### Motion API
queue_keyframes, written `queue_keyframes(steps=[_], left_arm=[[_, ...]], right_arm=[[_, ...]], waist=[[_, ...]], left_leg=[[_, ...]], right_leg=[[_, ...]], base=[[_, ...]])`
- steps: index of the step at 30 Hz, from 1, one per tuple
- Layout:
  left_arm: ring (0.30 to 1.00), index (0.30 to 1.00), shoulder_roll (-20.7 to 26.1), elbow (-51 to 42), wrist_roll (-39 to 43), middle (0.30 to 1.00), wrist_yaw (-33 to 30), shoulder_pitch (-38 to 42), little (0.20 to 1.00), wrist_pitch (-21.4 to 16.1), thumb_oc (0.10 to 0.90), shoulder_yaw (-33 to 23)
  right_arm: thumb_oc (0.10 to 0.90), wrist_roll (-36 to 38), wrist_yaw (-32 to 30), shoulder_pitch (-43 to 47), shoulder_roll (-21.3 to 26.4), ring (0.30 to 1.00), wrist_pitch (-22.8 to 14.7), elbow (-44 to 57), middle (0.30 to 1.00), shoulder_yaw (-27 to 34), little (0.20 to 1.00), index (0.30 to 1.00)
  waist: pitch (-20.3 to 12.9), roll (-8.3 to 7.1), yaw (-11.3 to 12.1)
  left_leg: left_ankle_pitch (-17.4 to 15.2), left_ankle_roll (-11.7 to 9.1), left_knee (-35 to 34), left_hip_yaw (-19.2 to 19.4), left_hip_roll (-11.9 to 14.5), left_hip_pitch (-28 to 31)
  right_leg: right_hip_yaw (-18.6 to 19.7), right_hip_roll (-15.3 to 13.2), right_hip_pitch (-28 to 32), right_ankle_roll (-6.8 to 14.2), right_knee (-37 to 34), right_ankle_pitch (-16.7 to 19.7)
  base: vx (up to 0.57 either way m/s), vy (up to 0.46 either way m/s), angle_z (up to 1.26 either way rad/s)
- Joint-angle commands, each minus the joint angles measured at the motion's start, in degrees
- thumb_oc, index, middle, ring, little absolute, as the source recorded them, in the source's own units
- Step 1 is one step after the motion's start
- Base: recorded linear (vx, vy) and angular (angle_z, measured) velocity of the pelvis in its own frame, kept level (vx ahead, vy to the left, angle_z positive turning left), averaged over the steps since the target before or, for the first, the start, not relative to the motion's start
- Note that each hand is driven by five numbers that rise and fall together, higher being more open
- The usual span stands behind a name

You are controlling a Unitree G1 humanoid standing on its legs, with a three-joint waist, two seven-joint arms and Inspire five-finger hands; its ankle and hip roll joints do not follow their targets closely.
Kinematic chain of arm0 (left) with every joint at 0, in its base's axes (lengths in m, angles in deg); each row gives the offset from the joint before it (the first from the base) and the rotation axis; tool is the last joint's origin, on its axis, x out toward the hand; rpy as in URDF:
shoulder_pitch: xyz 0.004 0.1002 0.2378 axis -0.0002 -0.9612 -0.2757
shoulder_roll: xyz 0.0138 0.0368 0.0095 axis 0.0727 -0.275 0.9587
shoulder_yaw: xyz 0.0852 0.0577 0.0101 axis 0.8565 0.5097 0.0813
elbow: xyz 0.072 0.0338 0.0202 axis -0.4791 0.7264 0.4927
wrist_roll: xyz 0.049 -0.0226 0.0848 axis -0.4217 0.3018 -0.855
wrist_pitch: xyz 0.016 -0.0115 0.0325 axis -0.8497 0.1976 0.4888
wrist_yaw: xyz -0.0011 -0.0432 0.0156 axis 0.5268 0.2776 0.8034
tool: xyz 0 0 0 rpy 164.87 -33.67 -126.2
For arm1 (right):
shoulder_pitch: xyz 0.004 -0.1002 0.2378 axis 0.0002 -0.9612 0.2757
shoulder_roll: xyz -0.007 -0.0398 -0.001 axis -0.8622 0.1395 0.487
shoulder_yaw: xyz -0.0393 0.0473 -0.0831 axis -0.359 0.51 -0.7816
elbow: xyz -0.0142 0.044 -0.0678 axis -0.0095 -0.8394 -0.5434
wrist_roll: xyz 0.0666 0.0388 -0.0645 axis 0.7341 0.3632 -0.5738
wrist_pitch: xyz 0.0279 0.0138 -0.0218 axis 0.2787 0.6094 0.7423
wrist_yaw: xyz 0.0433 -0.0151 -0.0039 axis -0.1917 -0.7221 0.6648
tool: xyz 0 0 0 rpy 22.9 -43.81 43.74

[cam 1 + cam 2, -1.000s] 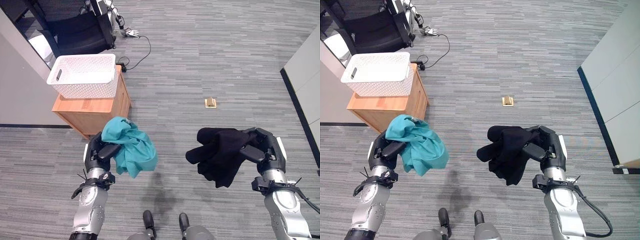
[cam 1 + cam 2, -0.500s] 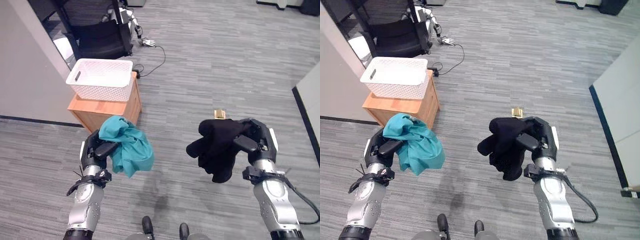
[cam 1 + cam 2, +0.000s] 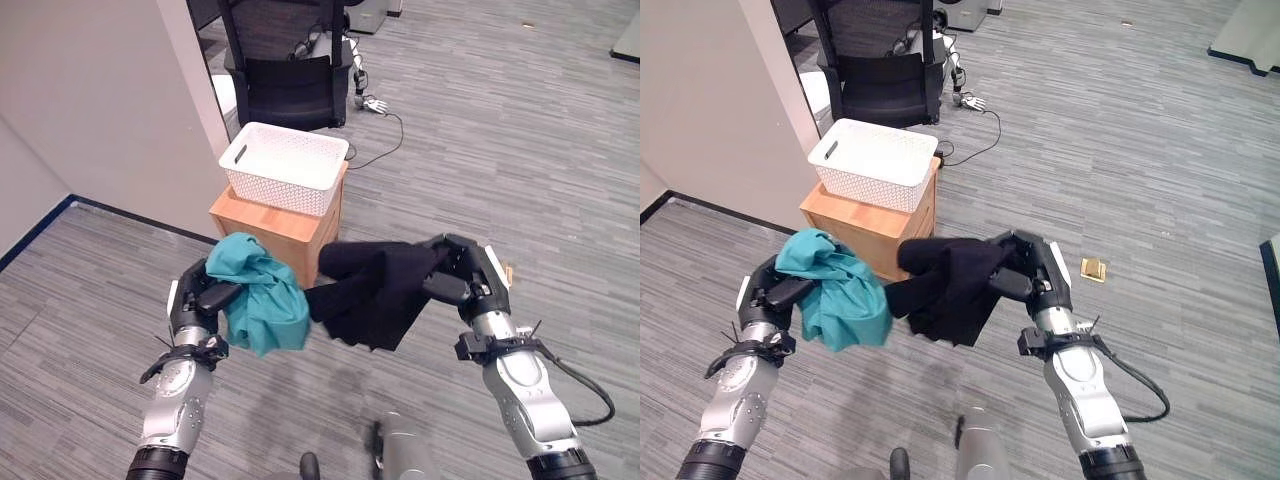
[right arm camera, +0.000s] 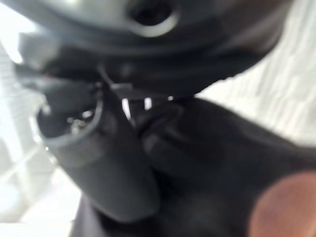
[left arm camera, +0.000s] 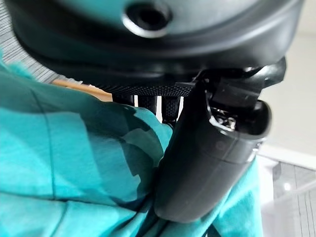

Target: Pick up bed clothes into laundry basket.

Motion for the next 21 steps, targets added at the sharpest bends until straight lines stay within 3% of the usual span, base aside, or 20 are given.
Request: queue_keyframes(steps=[1, 2, 3, 4, 5, 6, 7, 8, 9, 10, 12, 13, 14, 15, 16, 17, 21], left_arm=[[0.300, 0.300, 2.6, -6.5, -1.1, 0.300, 2.8, 4.8, 0.300, -5.9, 0.400, -0.7], [0.300, 0.300, 2.1, -6.1, -1.6, 0.300, 2.8, 4.7, 0.300, -6.1, 0.400, -1.4], [0.300, 0.300, 1.3, -6.4, -1.6, 0.300, 3.0, 4.6, 0.300, -6.3, 0.400, -1.5], [0.300, 0.300, 1.3, -6.4, -1.6, 0.300, 3.0, 4.6, 0.300, -6.3, 0.400, -1.5], [0.300, 0.300, 0.4, -6.2, -0.5, 0.300, 3.1, 4.8, 0.300, -6.5, 0.400, -0.9], [0.300, 0.300, -1.5, -6.1, 2.4, 0.300, 2.4, 6.3, 0.300, -7.6, 0.400, -0.7], [0.300, 0.300, -1.9, -6.5, 4.2, 0.300, 2.3, 7.1, 0.300, -8.0, 0.400, -0.8], [0.300, 0.300, -1.8, -6.4, 4.2, 0.300, 2.3, 7.2, 0.300, -8.0, 0.400, -0.7], [0.300, 0.300, -2.5, -6.4, 4.1, 0.300, 1.4, 8.4, 0.300, -8.4, 0.400, 0.0], [0.300, 0.300, -2.5, -6.4, 4.1, 0.300, 1.3, 8.4, 0.300, -8.4, 0.400, 0.1], [0.300, 0.300, -2.9, -6.4, 5.5, 0.300, 1.0, 8.5, 0.300, -9.0, 0.400, -0.2], [0.300, 0.300, -3.0, -6.4, 5.5, 0.300, 1.1, 8.4, 0.300, -9.1, 0.400, -0.2], [0.300, 0.300, -3.3, -6.3, 6.3, 0.300, 0.7, 7.6, 0.300, -9.4, 0.400, -0.8], [0.300, 0.300, -3.4, -6.2, 5.9, 0.300, 0.0, 7.0, 0.300, -9.6, 0.400, -1.5], [0.300, 0.300, -3.5, -6.2, 5.8, 0.300, -0.1, 6.9, 0.300, -9.6, 0.400, -1.6], [0.300, 0.300, -3.8, -6.5, 5.1, 0.300, -0.7, 5.7, 0.300, -9.8, 0.400, -2.6], [0.300, 0.300, -3.3, -7.4, 3.5, 0.300, -0.6, 5.1, 0.300, -10.0, 0.400, -5.1]], right_arm=[[0.400, 1.8, -1.6, 6.2, 1.1, 0.300, -6.6, 2.4, 0.300, 7.7, 0.300, 0.300], [0.400, 1.8, -1.4, 5.3, 1.5, 0.300, -6.7, 2.2, 0.300, 8.7, 0.300, 0.300], [0.400, 2.2, -1.2, 4.9, 1.5, 0.300, -6.8, 2.1, 0.300, 9.0, 0.300, 0.300], [0.400, 2.2, -1.2, 4.9, 1.5, 0.300, -6.8, 2.1, 0.300, 9.0, 0.300, 0.300], [0.400, 3.0, -1.4, 4.9, 2.4, 0.300, -7.2, 1.6, 0.300, 9.3, 0.300, 0.300], [0.400, 4.1, -2.4, 5.6, 3.1, 0.300, -8.2, 0.9, 0.300, 9.2, 0.300, 0.300], [0.400, 5.2, -3.1, 5.2, 3.4, 0.300, -9.0, 0.9, 0.300, 9.6, 0.300, 0.300], [0.400, 5.2, -3.1, 5.3, 3.3, 0.300, -9.1, 0.8, 0.300, 9.7, 0.300, 0.300], [0.400, 5.8, -5.1, 4.4, 4.1, 0.300, -9.3, -0.1, 0.300, 10.9, 0.300, 0.300], [0.400, 5.9, -5.2, 4.4, 4.1, 0.300, -9.3, -0.1, 0.300, 11.0, 0.300, 0.300], [0.400, 5.8, -5.0, 4.2, 4.6, 0.300, -9.4, -0.5, 0.300, 11.1, 0.300, 0.300], [0.400, 5.8, -5.0, 4.2, 4.6, 0.300, -9.4, -0.5, 0.300, 11.1, 0.300, 0.300], [0.400, 4.9, -4.8, 3.7, 5.3, 0.300, -9.3, -0.2, 0.300, 11.3, 0.300, 0.300], [0.400, 4.0, -4.7, 3.2, 5.9, 0.300, -9.1, -0.1, 0.300, 11.2, 0.300, 0.300], [0.400, 4.0, -4.7, 3.2, 6.0, 0.300, -9.0, -0.1, 0.300, 11.2, 0.300, 0.300], [0.400, 3.4, -4.7, 2.5, 6.3, 0.300, -8.8, 0.1, 0.300, 11.8, 0.300, 0.300], [0.400, 3.1, -4.5, 1.1, 5.0, 0.300, -8.5, -0.6, 0.300, 14.1, 0.300, 0.300]], waist=[[-5.3, -1.72, -3.1], [-6.5, -2.18, -2.5], [-6.8, -1.77, -2.5], [-6.9, -1.95, -2.6], [-7.2, -1.94, -3.6], [-6.3, -2.97, -2.8], [-5.1, -4.01, -2.3], [-5.1, -4.19, -2.3], [-3.7, -6.44, -1.0], [-3.6, -6.32, -0.9], [-3.6, -6.40, -0.3], [-3.6, -6.47, -0.2], [-4.3, -5.45, -0.5], [-4.9, -5.00, -0.2], [-4.9, -5.10, -0.2], [-5.7, -4.49, -0.4], [-7.2, -3.58, -1.2]], left_leg=[[-2.6, -7.4, 1.5, 7.2, 4.6, 8.1], [-1.6, -9.0, 4.7, 7.9, 4.2, 9.4], [0.0, -10.3, 9.6, 7.9, 5.0, 8.8], [0.2, -10.3, 9.8, 7.8, 4.9, 8.5], [4.5, -12.0, 17.4, 7.3, 6.4, 6.6], [15.0, -16.5, 35.5, 8.4, 9.9, -3.0], [15.9, -16.0, 41.9, 8.2, 10.4, -7.2], [16.0, -15.9, 42.1, 8.1, 10.2, -7.6], [15.7, -13.7, 43.1, 11.7, 14.2, -14.6], [15.5, -13.7, 43.2, 11.8, 14.3, -14.5], [14.6, -13.5, 34.9, 13.6, 17.3, -16.0], [14.7, -13.5, 34.3, 13.8, 17.1, -15.6], [14.0, -13.2, 22.5, 14.5, 18.6, -14.2], [13.8, -13.2, 14.8, 13.9, 17.9, -12.7], [14.3, -13.1, 14.0, 14.1, 17.6, -12.4], [14.9, -13.4, 6.7, 14.5, 17.6, -10.6], [14.5, -13.3, -2.0, 16.3, 15.4, -4.8]], right_leg=[[-3.6, -0.5, 6.7, 2.9, -11.8, 8.2], [-11.7, -1.1, 8.8, 1.8, -13.3, 10.3], [-12.6, -0.7, 11.0, 0.8, -12.9, 9.8], [-12.6, -0.9, 10.9, 0.7, -13.1, 10.0], [-9.4, 0.7, 12.7, -1.1, -12.9, 9.2], [-9.6, 1.1, 18.3, -4.0, -14.8, 7.0], [-8.7, 1.4, 20.5, -5.7, -15.8, 6.2], [-8.7, 1.2, 20.3, -5.7, -15.9, 6.4], [-8.2, 0.8, 25.9, -6.8, -17.9, 4.4], [-8.2, 1.0, 26.1, -6.8, -18.0, 4.4], [-8.7, 0.4, 27.7, -5.8, -18.2, 3.7], [-8.6, 0.3, 27.9, -5.7, -18.2, 3.6], [-8.6, 0.2, 27.8, -4.5, -18.2, 2.7], [-8.3, -0.1, 28.3, -3.8, -17.8, 1.7], [-8.2, -0.3, 28.1, -3.8, -17.8, 1.8], [-7.8, -0.6, 28.4, -3.3, -17.4, 1.4], [-7.6, -0.6, 28.9, -2.4, -18.9, 1.9]], base=[[0.41, -0.157, 0.51], [0.43, -0.185, 0.42], [0.42, -0.190, 0.09], [0.30, -0.174, -0.16], [0.38, -0.311, -0.09], [0.47, -0.411, 0.13], [0.29, -0.307, 0.51], [0.37, -0.294, 0.24], [0.29, -0.185, 0.07], [0.42, -0.184, -0.13], [0.25, 0.017, -0.21], [0.31, 0.118, -0.44], [0.32, 0.166, -0.34], [0.30, 0.166, -0.36], [0.27, 0.154, -0.48], [0.18, 0.121, -0.51], [0.17, 0.140, -0.11]])
